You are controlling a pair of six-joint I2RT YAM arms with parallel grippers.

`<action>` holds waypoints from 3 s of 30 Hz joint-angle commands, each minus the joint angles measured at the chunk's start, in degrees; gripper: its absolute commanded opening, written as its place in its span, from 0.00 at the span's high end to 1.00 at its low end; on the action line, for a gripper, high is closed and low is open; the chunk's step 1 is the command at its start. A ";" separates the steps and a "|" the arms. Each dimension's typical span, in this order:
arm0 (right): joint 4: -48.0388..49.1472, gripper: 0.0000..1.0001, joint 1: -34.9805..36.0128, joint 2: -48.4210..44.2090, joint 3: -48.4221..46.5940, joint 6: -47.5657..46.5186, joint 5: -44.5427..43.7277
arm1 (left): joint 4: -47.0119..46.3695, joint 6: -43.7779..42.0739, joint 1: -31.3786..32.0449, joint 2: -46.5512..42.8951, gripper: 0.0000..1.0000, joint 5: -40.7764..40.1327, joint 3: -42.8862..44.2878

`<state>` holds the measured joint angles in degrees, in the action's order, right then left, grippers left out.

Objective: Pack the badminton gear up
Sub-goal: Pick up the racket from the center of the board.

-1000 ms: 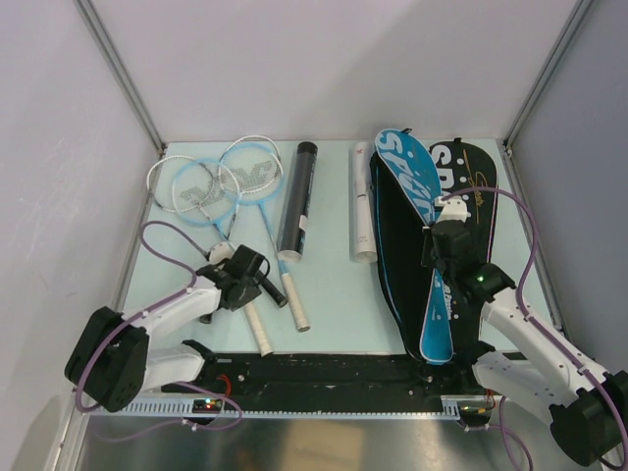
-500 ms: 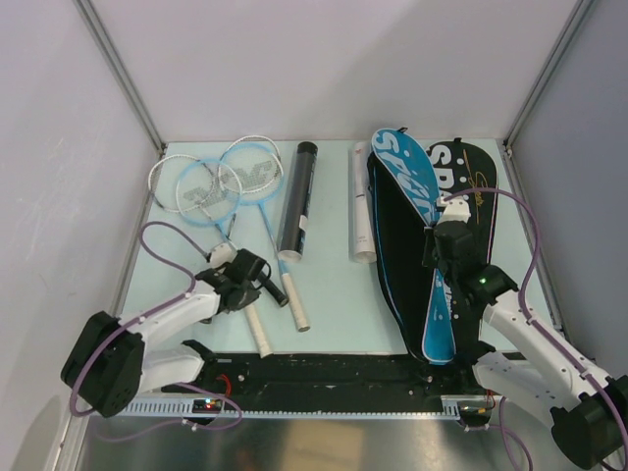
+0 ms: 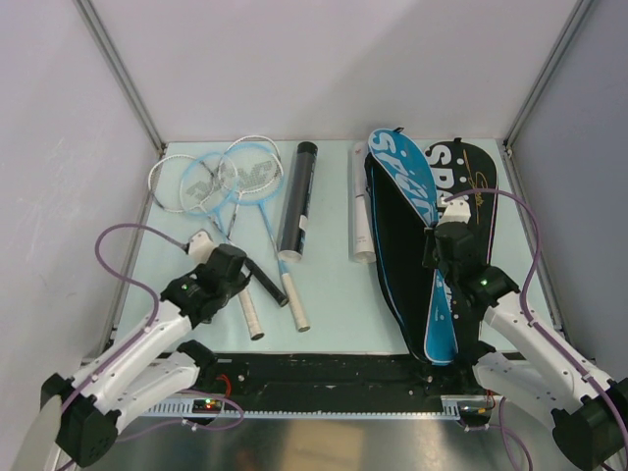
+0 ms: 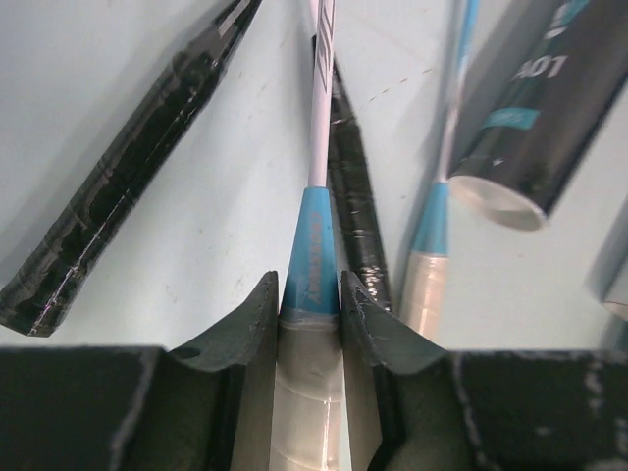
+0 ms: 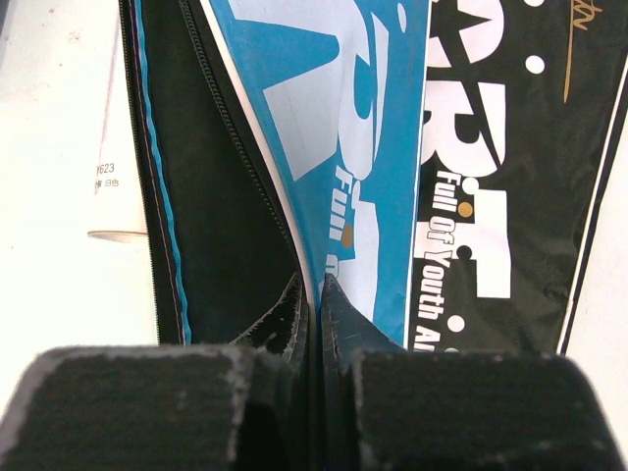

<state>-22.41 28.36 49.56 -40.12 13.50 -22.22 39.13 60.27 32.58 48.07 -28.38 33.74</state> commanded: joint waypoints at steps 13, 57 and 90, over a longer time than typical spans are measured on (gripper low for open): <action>4.13 1.00 1.21 -1.39 -0.32 1.11 -1.82 | -0.27 -4.89 0.36 -9.45 1.00 -8.96 7.05; 5.66 1.00 3.92 1.36 -1.10 2.67 -3.15 | -3.71 -18.87 1.17 -3.94 1.00 -5.44 11.59; 5.60 1.00 3.84 2.37 -1.10 1.37 -4.59 | -8.51 -7.29 0.39 14.26 0.61 2.41 -4.59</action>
<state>-20.62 32.14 52.73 -40.10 14.92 -25.04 33.21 51.48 33.36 60.84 -25.21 28.60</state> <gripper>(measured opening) 0.042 0.345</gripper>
